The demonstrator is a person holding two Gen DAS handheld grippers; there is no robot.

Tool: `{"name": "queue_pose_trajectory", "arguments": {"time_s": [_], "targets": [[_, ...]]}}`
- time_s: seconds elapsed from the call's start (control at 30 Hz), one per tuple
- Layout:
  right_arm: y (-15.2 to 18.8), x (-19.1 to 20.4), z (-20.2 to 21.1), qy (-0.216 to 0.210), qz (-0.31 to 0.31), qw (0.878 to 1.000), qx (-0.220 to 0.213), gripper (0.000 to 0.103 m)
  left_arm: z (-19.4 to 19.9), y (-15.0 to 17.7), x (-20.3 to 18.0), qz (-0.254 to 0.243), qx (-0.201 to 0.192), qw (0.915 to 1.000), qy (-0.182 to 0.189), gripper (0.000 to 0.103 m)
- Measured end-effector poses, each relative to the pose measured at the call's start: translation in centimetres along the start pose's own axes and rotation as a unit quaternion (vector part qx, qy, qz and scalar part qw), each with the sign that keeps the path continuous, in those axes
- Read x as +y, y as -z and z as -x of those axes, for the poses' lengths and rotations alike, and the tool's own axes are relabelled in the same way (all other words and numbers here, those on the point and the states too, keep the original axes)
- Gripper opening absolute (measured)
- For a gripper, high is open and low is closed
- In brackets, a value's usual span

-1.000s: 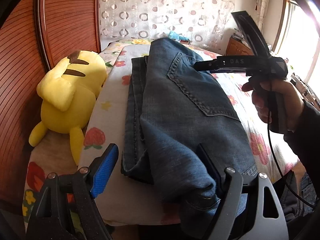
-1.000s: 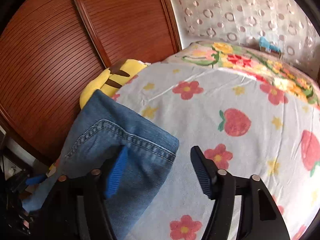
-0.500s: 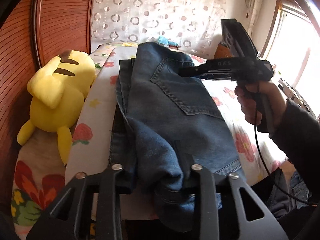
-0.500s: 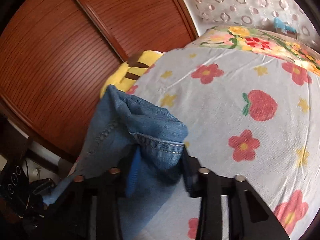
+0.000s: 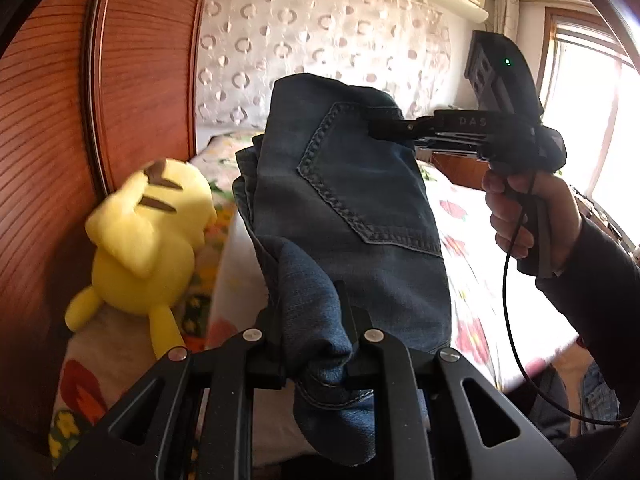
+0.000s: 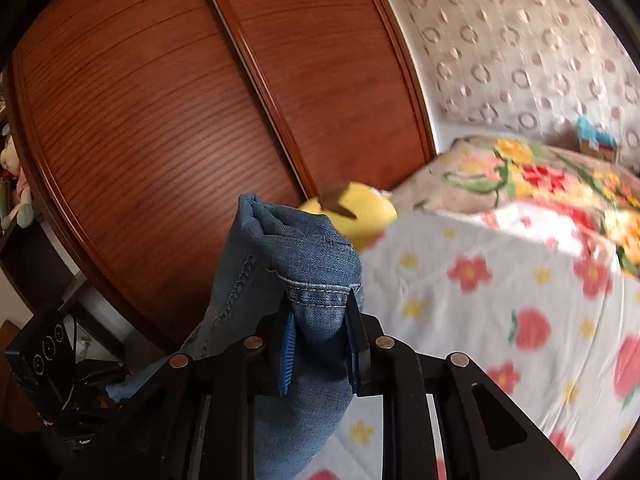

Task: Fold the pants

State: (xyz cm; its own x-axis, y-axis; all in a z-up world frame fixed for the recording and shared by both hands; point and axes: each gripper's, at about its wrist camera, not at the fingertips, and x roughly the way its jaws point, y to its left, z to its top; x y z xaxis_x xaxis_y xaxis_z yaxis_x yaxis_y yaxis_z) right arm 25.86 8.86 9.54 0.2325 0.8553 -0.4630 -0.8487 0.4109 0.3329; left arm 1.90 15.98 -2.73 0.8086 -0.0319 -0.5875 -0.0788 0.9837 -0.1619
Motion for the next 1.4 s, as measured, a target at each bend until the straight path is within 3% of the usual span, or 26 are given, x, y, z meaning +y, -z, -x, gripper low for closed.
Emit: {"name": "queue_pose_trajectory", "arguments": {"time_s": [0.2, 0.37, 0.6, 0.7, 0.8, 0.87, 0.97, 1.1, 1.17, 1.23, 1.4], "targets": [[-4.5, 0.9, -2.0, 0.001, 0.030, 0.999, -0.010, 0.021, -0.3, -3.7, 2.5, 0.006, -0.031, 0.9995, -0.011, 0.018], [-7.2, -0.1, -3.5, 0.004, 0.035, 0.999, -0.021, 0.021, -2.7, -7.2, 4.9, 0.002, -0.040, 0.9990, -0.019, 0.018], [-8.4, -7.1, -8.6, 0.028, -0.001, 1.000, -0.007, 0.021, -9.4, -10.7, 6.7, 0.001, -0.020, 0.9997, -0.012, 0.018], [-7.9, -11.2, -11.4, 0.041, -0.037, 0.998, 0.021, 0.022, -13.5, -10.5, 7.0, 0.001, 0.011, 0.9999, -0.009, 0.018], [-6.9, -14.1, -14.8, 0.071, -0.057, 0.994, 0.062, 0.031, -17.7, -8.5, 7.6, 0.011, 0.061, 0.9979, -0.016, 0.018], [-6.4, -14.7, -16.3, 0.091, -0.055, 0.991, 0.082, 0.039, -18.7, -7.7, 7.5, 0.011, 0.072, 0.9972, -0.020, 0.018], [-6.0, -14.1, -15.9, 0.135, -0.025, 0.988, 0.074, 0.052, -18.7, -7.5, 6.9, 0.004, 0.069, 0.9972, -0.030, 0.018], [-6.1, -11.5, -14.1, 0.177, 0.022, 0.983, 0.038, 0.052, -19.2, -7.6, 7.2, 0.009, 0.076, 0.9964, -0.034, 0.018], [-5.3, -10.9, -12.6, 0.176, 0.023, 0.984, 0.017, 0.052, -19.3, -7.3, 7.4, 0.014, 0.080, 0.9960, -0.035, 0.018], [-4.4, -10.9, -13.3, 0.169, 0.023, 0.985, 0.037, 0.038, -19.3, -7.2, 7.3, 0.019, 0.082, 0.9958, -0.036, 0.019], [-2.8, -12.5, -16.5, 0.179, 0.005, 0.981, 0.075, 0.036, -19.1, -7.0, 6.9, 0.018, 0.075, 0.9962, -0.040, 0.021]]}}
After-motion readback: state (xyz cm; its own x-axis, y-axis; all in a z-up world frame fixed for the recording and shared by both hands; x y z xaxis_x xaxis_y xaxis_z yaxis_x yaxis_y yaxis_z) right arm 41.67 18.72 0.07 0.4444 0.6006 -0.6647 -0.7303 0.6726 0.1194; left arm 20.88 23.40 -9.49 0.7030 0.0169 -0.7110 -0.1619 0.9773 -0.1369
